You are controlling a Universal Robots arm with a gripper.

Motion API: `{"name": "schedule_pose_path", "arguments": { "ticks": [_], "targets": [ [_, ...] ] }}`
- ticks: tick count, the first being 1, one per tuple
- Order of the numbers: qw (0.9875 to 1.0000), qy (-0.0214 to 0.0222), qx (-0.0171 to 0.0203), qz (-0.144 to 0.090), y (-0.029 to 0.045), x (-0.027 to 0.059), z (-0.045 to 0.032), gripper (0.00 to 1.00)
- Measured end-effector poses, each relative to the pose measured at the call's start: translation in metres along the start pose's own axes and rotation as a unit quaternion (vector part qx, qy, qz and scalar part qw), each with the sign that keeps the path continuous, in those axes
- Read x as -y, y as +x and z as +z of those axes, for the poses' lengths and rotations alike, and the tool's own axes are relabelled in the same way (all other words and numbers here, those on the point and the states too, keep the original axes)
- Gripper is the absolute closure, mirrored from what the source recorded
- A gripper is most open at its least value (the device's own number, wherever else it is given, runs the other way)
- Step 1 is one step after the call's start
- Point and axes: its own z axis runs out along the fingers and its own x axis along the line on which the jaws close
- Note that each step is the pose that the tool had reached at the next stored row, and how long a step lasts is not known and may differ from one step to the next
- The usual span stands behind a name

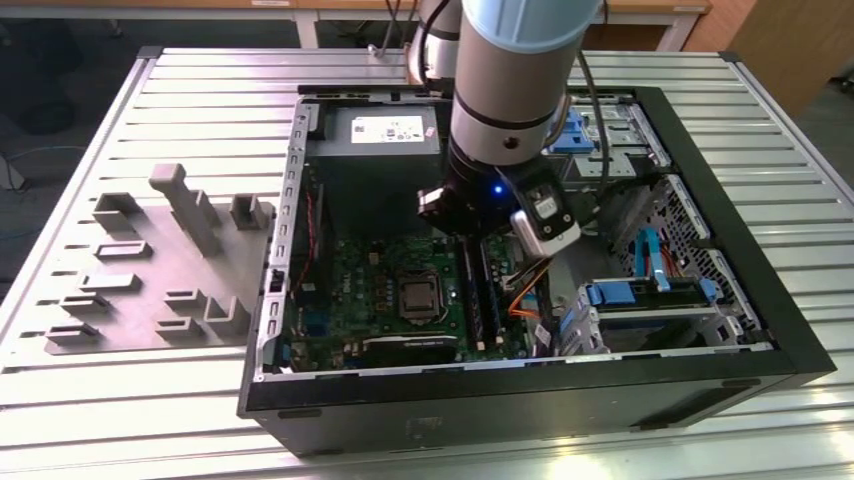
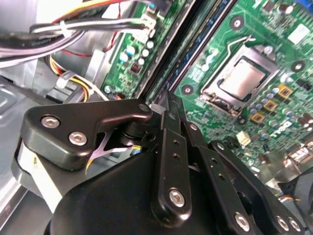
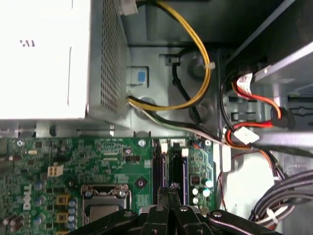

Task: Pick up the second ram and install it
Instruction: 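Press down the second ram until it locks into place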

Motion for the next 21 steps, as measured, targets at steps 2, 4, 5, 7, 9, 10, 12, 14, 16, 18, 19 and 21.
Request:
{"name": "schedule_pose_path", "arguments": {
  "ticks": [2,4,5,7,9,10,12,14,16,18,19,21],
  "targets": [
    [1.0,0.0,0.0,0.0,0.0002,-0.0038,0.0007,0.89],
    [1.0,0.0,0.0,0.0,0.0003,-0.0074,0.0013,0.89],
    [1.0,0.0002,0.0,0.0,0.0003,-0.0088,0.0015,0.89],
    [1.0,0.0022,0.0,0.0,0.0004,-0.0108,0.0021,0.89],
    [1.0,0.0069,-0.0001,0.0,0.0005,-0.0121,0.0043,0.89],
    [1.0,0.0088,-0.0001,0.0,0.0005,-0.0127,0.0057,0.89],
    [0.9999,0.0107,-0.0001,-0.001,0.0006,-0.0146,0.0076,0.89],
    [0.9999,0.0109,-0.0001,-0.001,0.0007,-0.0177,0.0082,0.89],
    [0.9999,0.0109,-0.0001,-0.001,0.0008,-0.0213,0.0092,0.89],
    [0.9999,0.0111,-0.0001,-0.001,0.0009,-0.0232,0.0107,0.89],
    [0.9999,0.0119,0.0,-0.001,0.001,-0.0238,0.0119,0.89],
    [0.9999,0.0134,0.0,-0.001,0.001,-0.0246,0.014,0.89]
  ]
}}
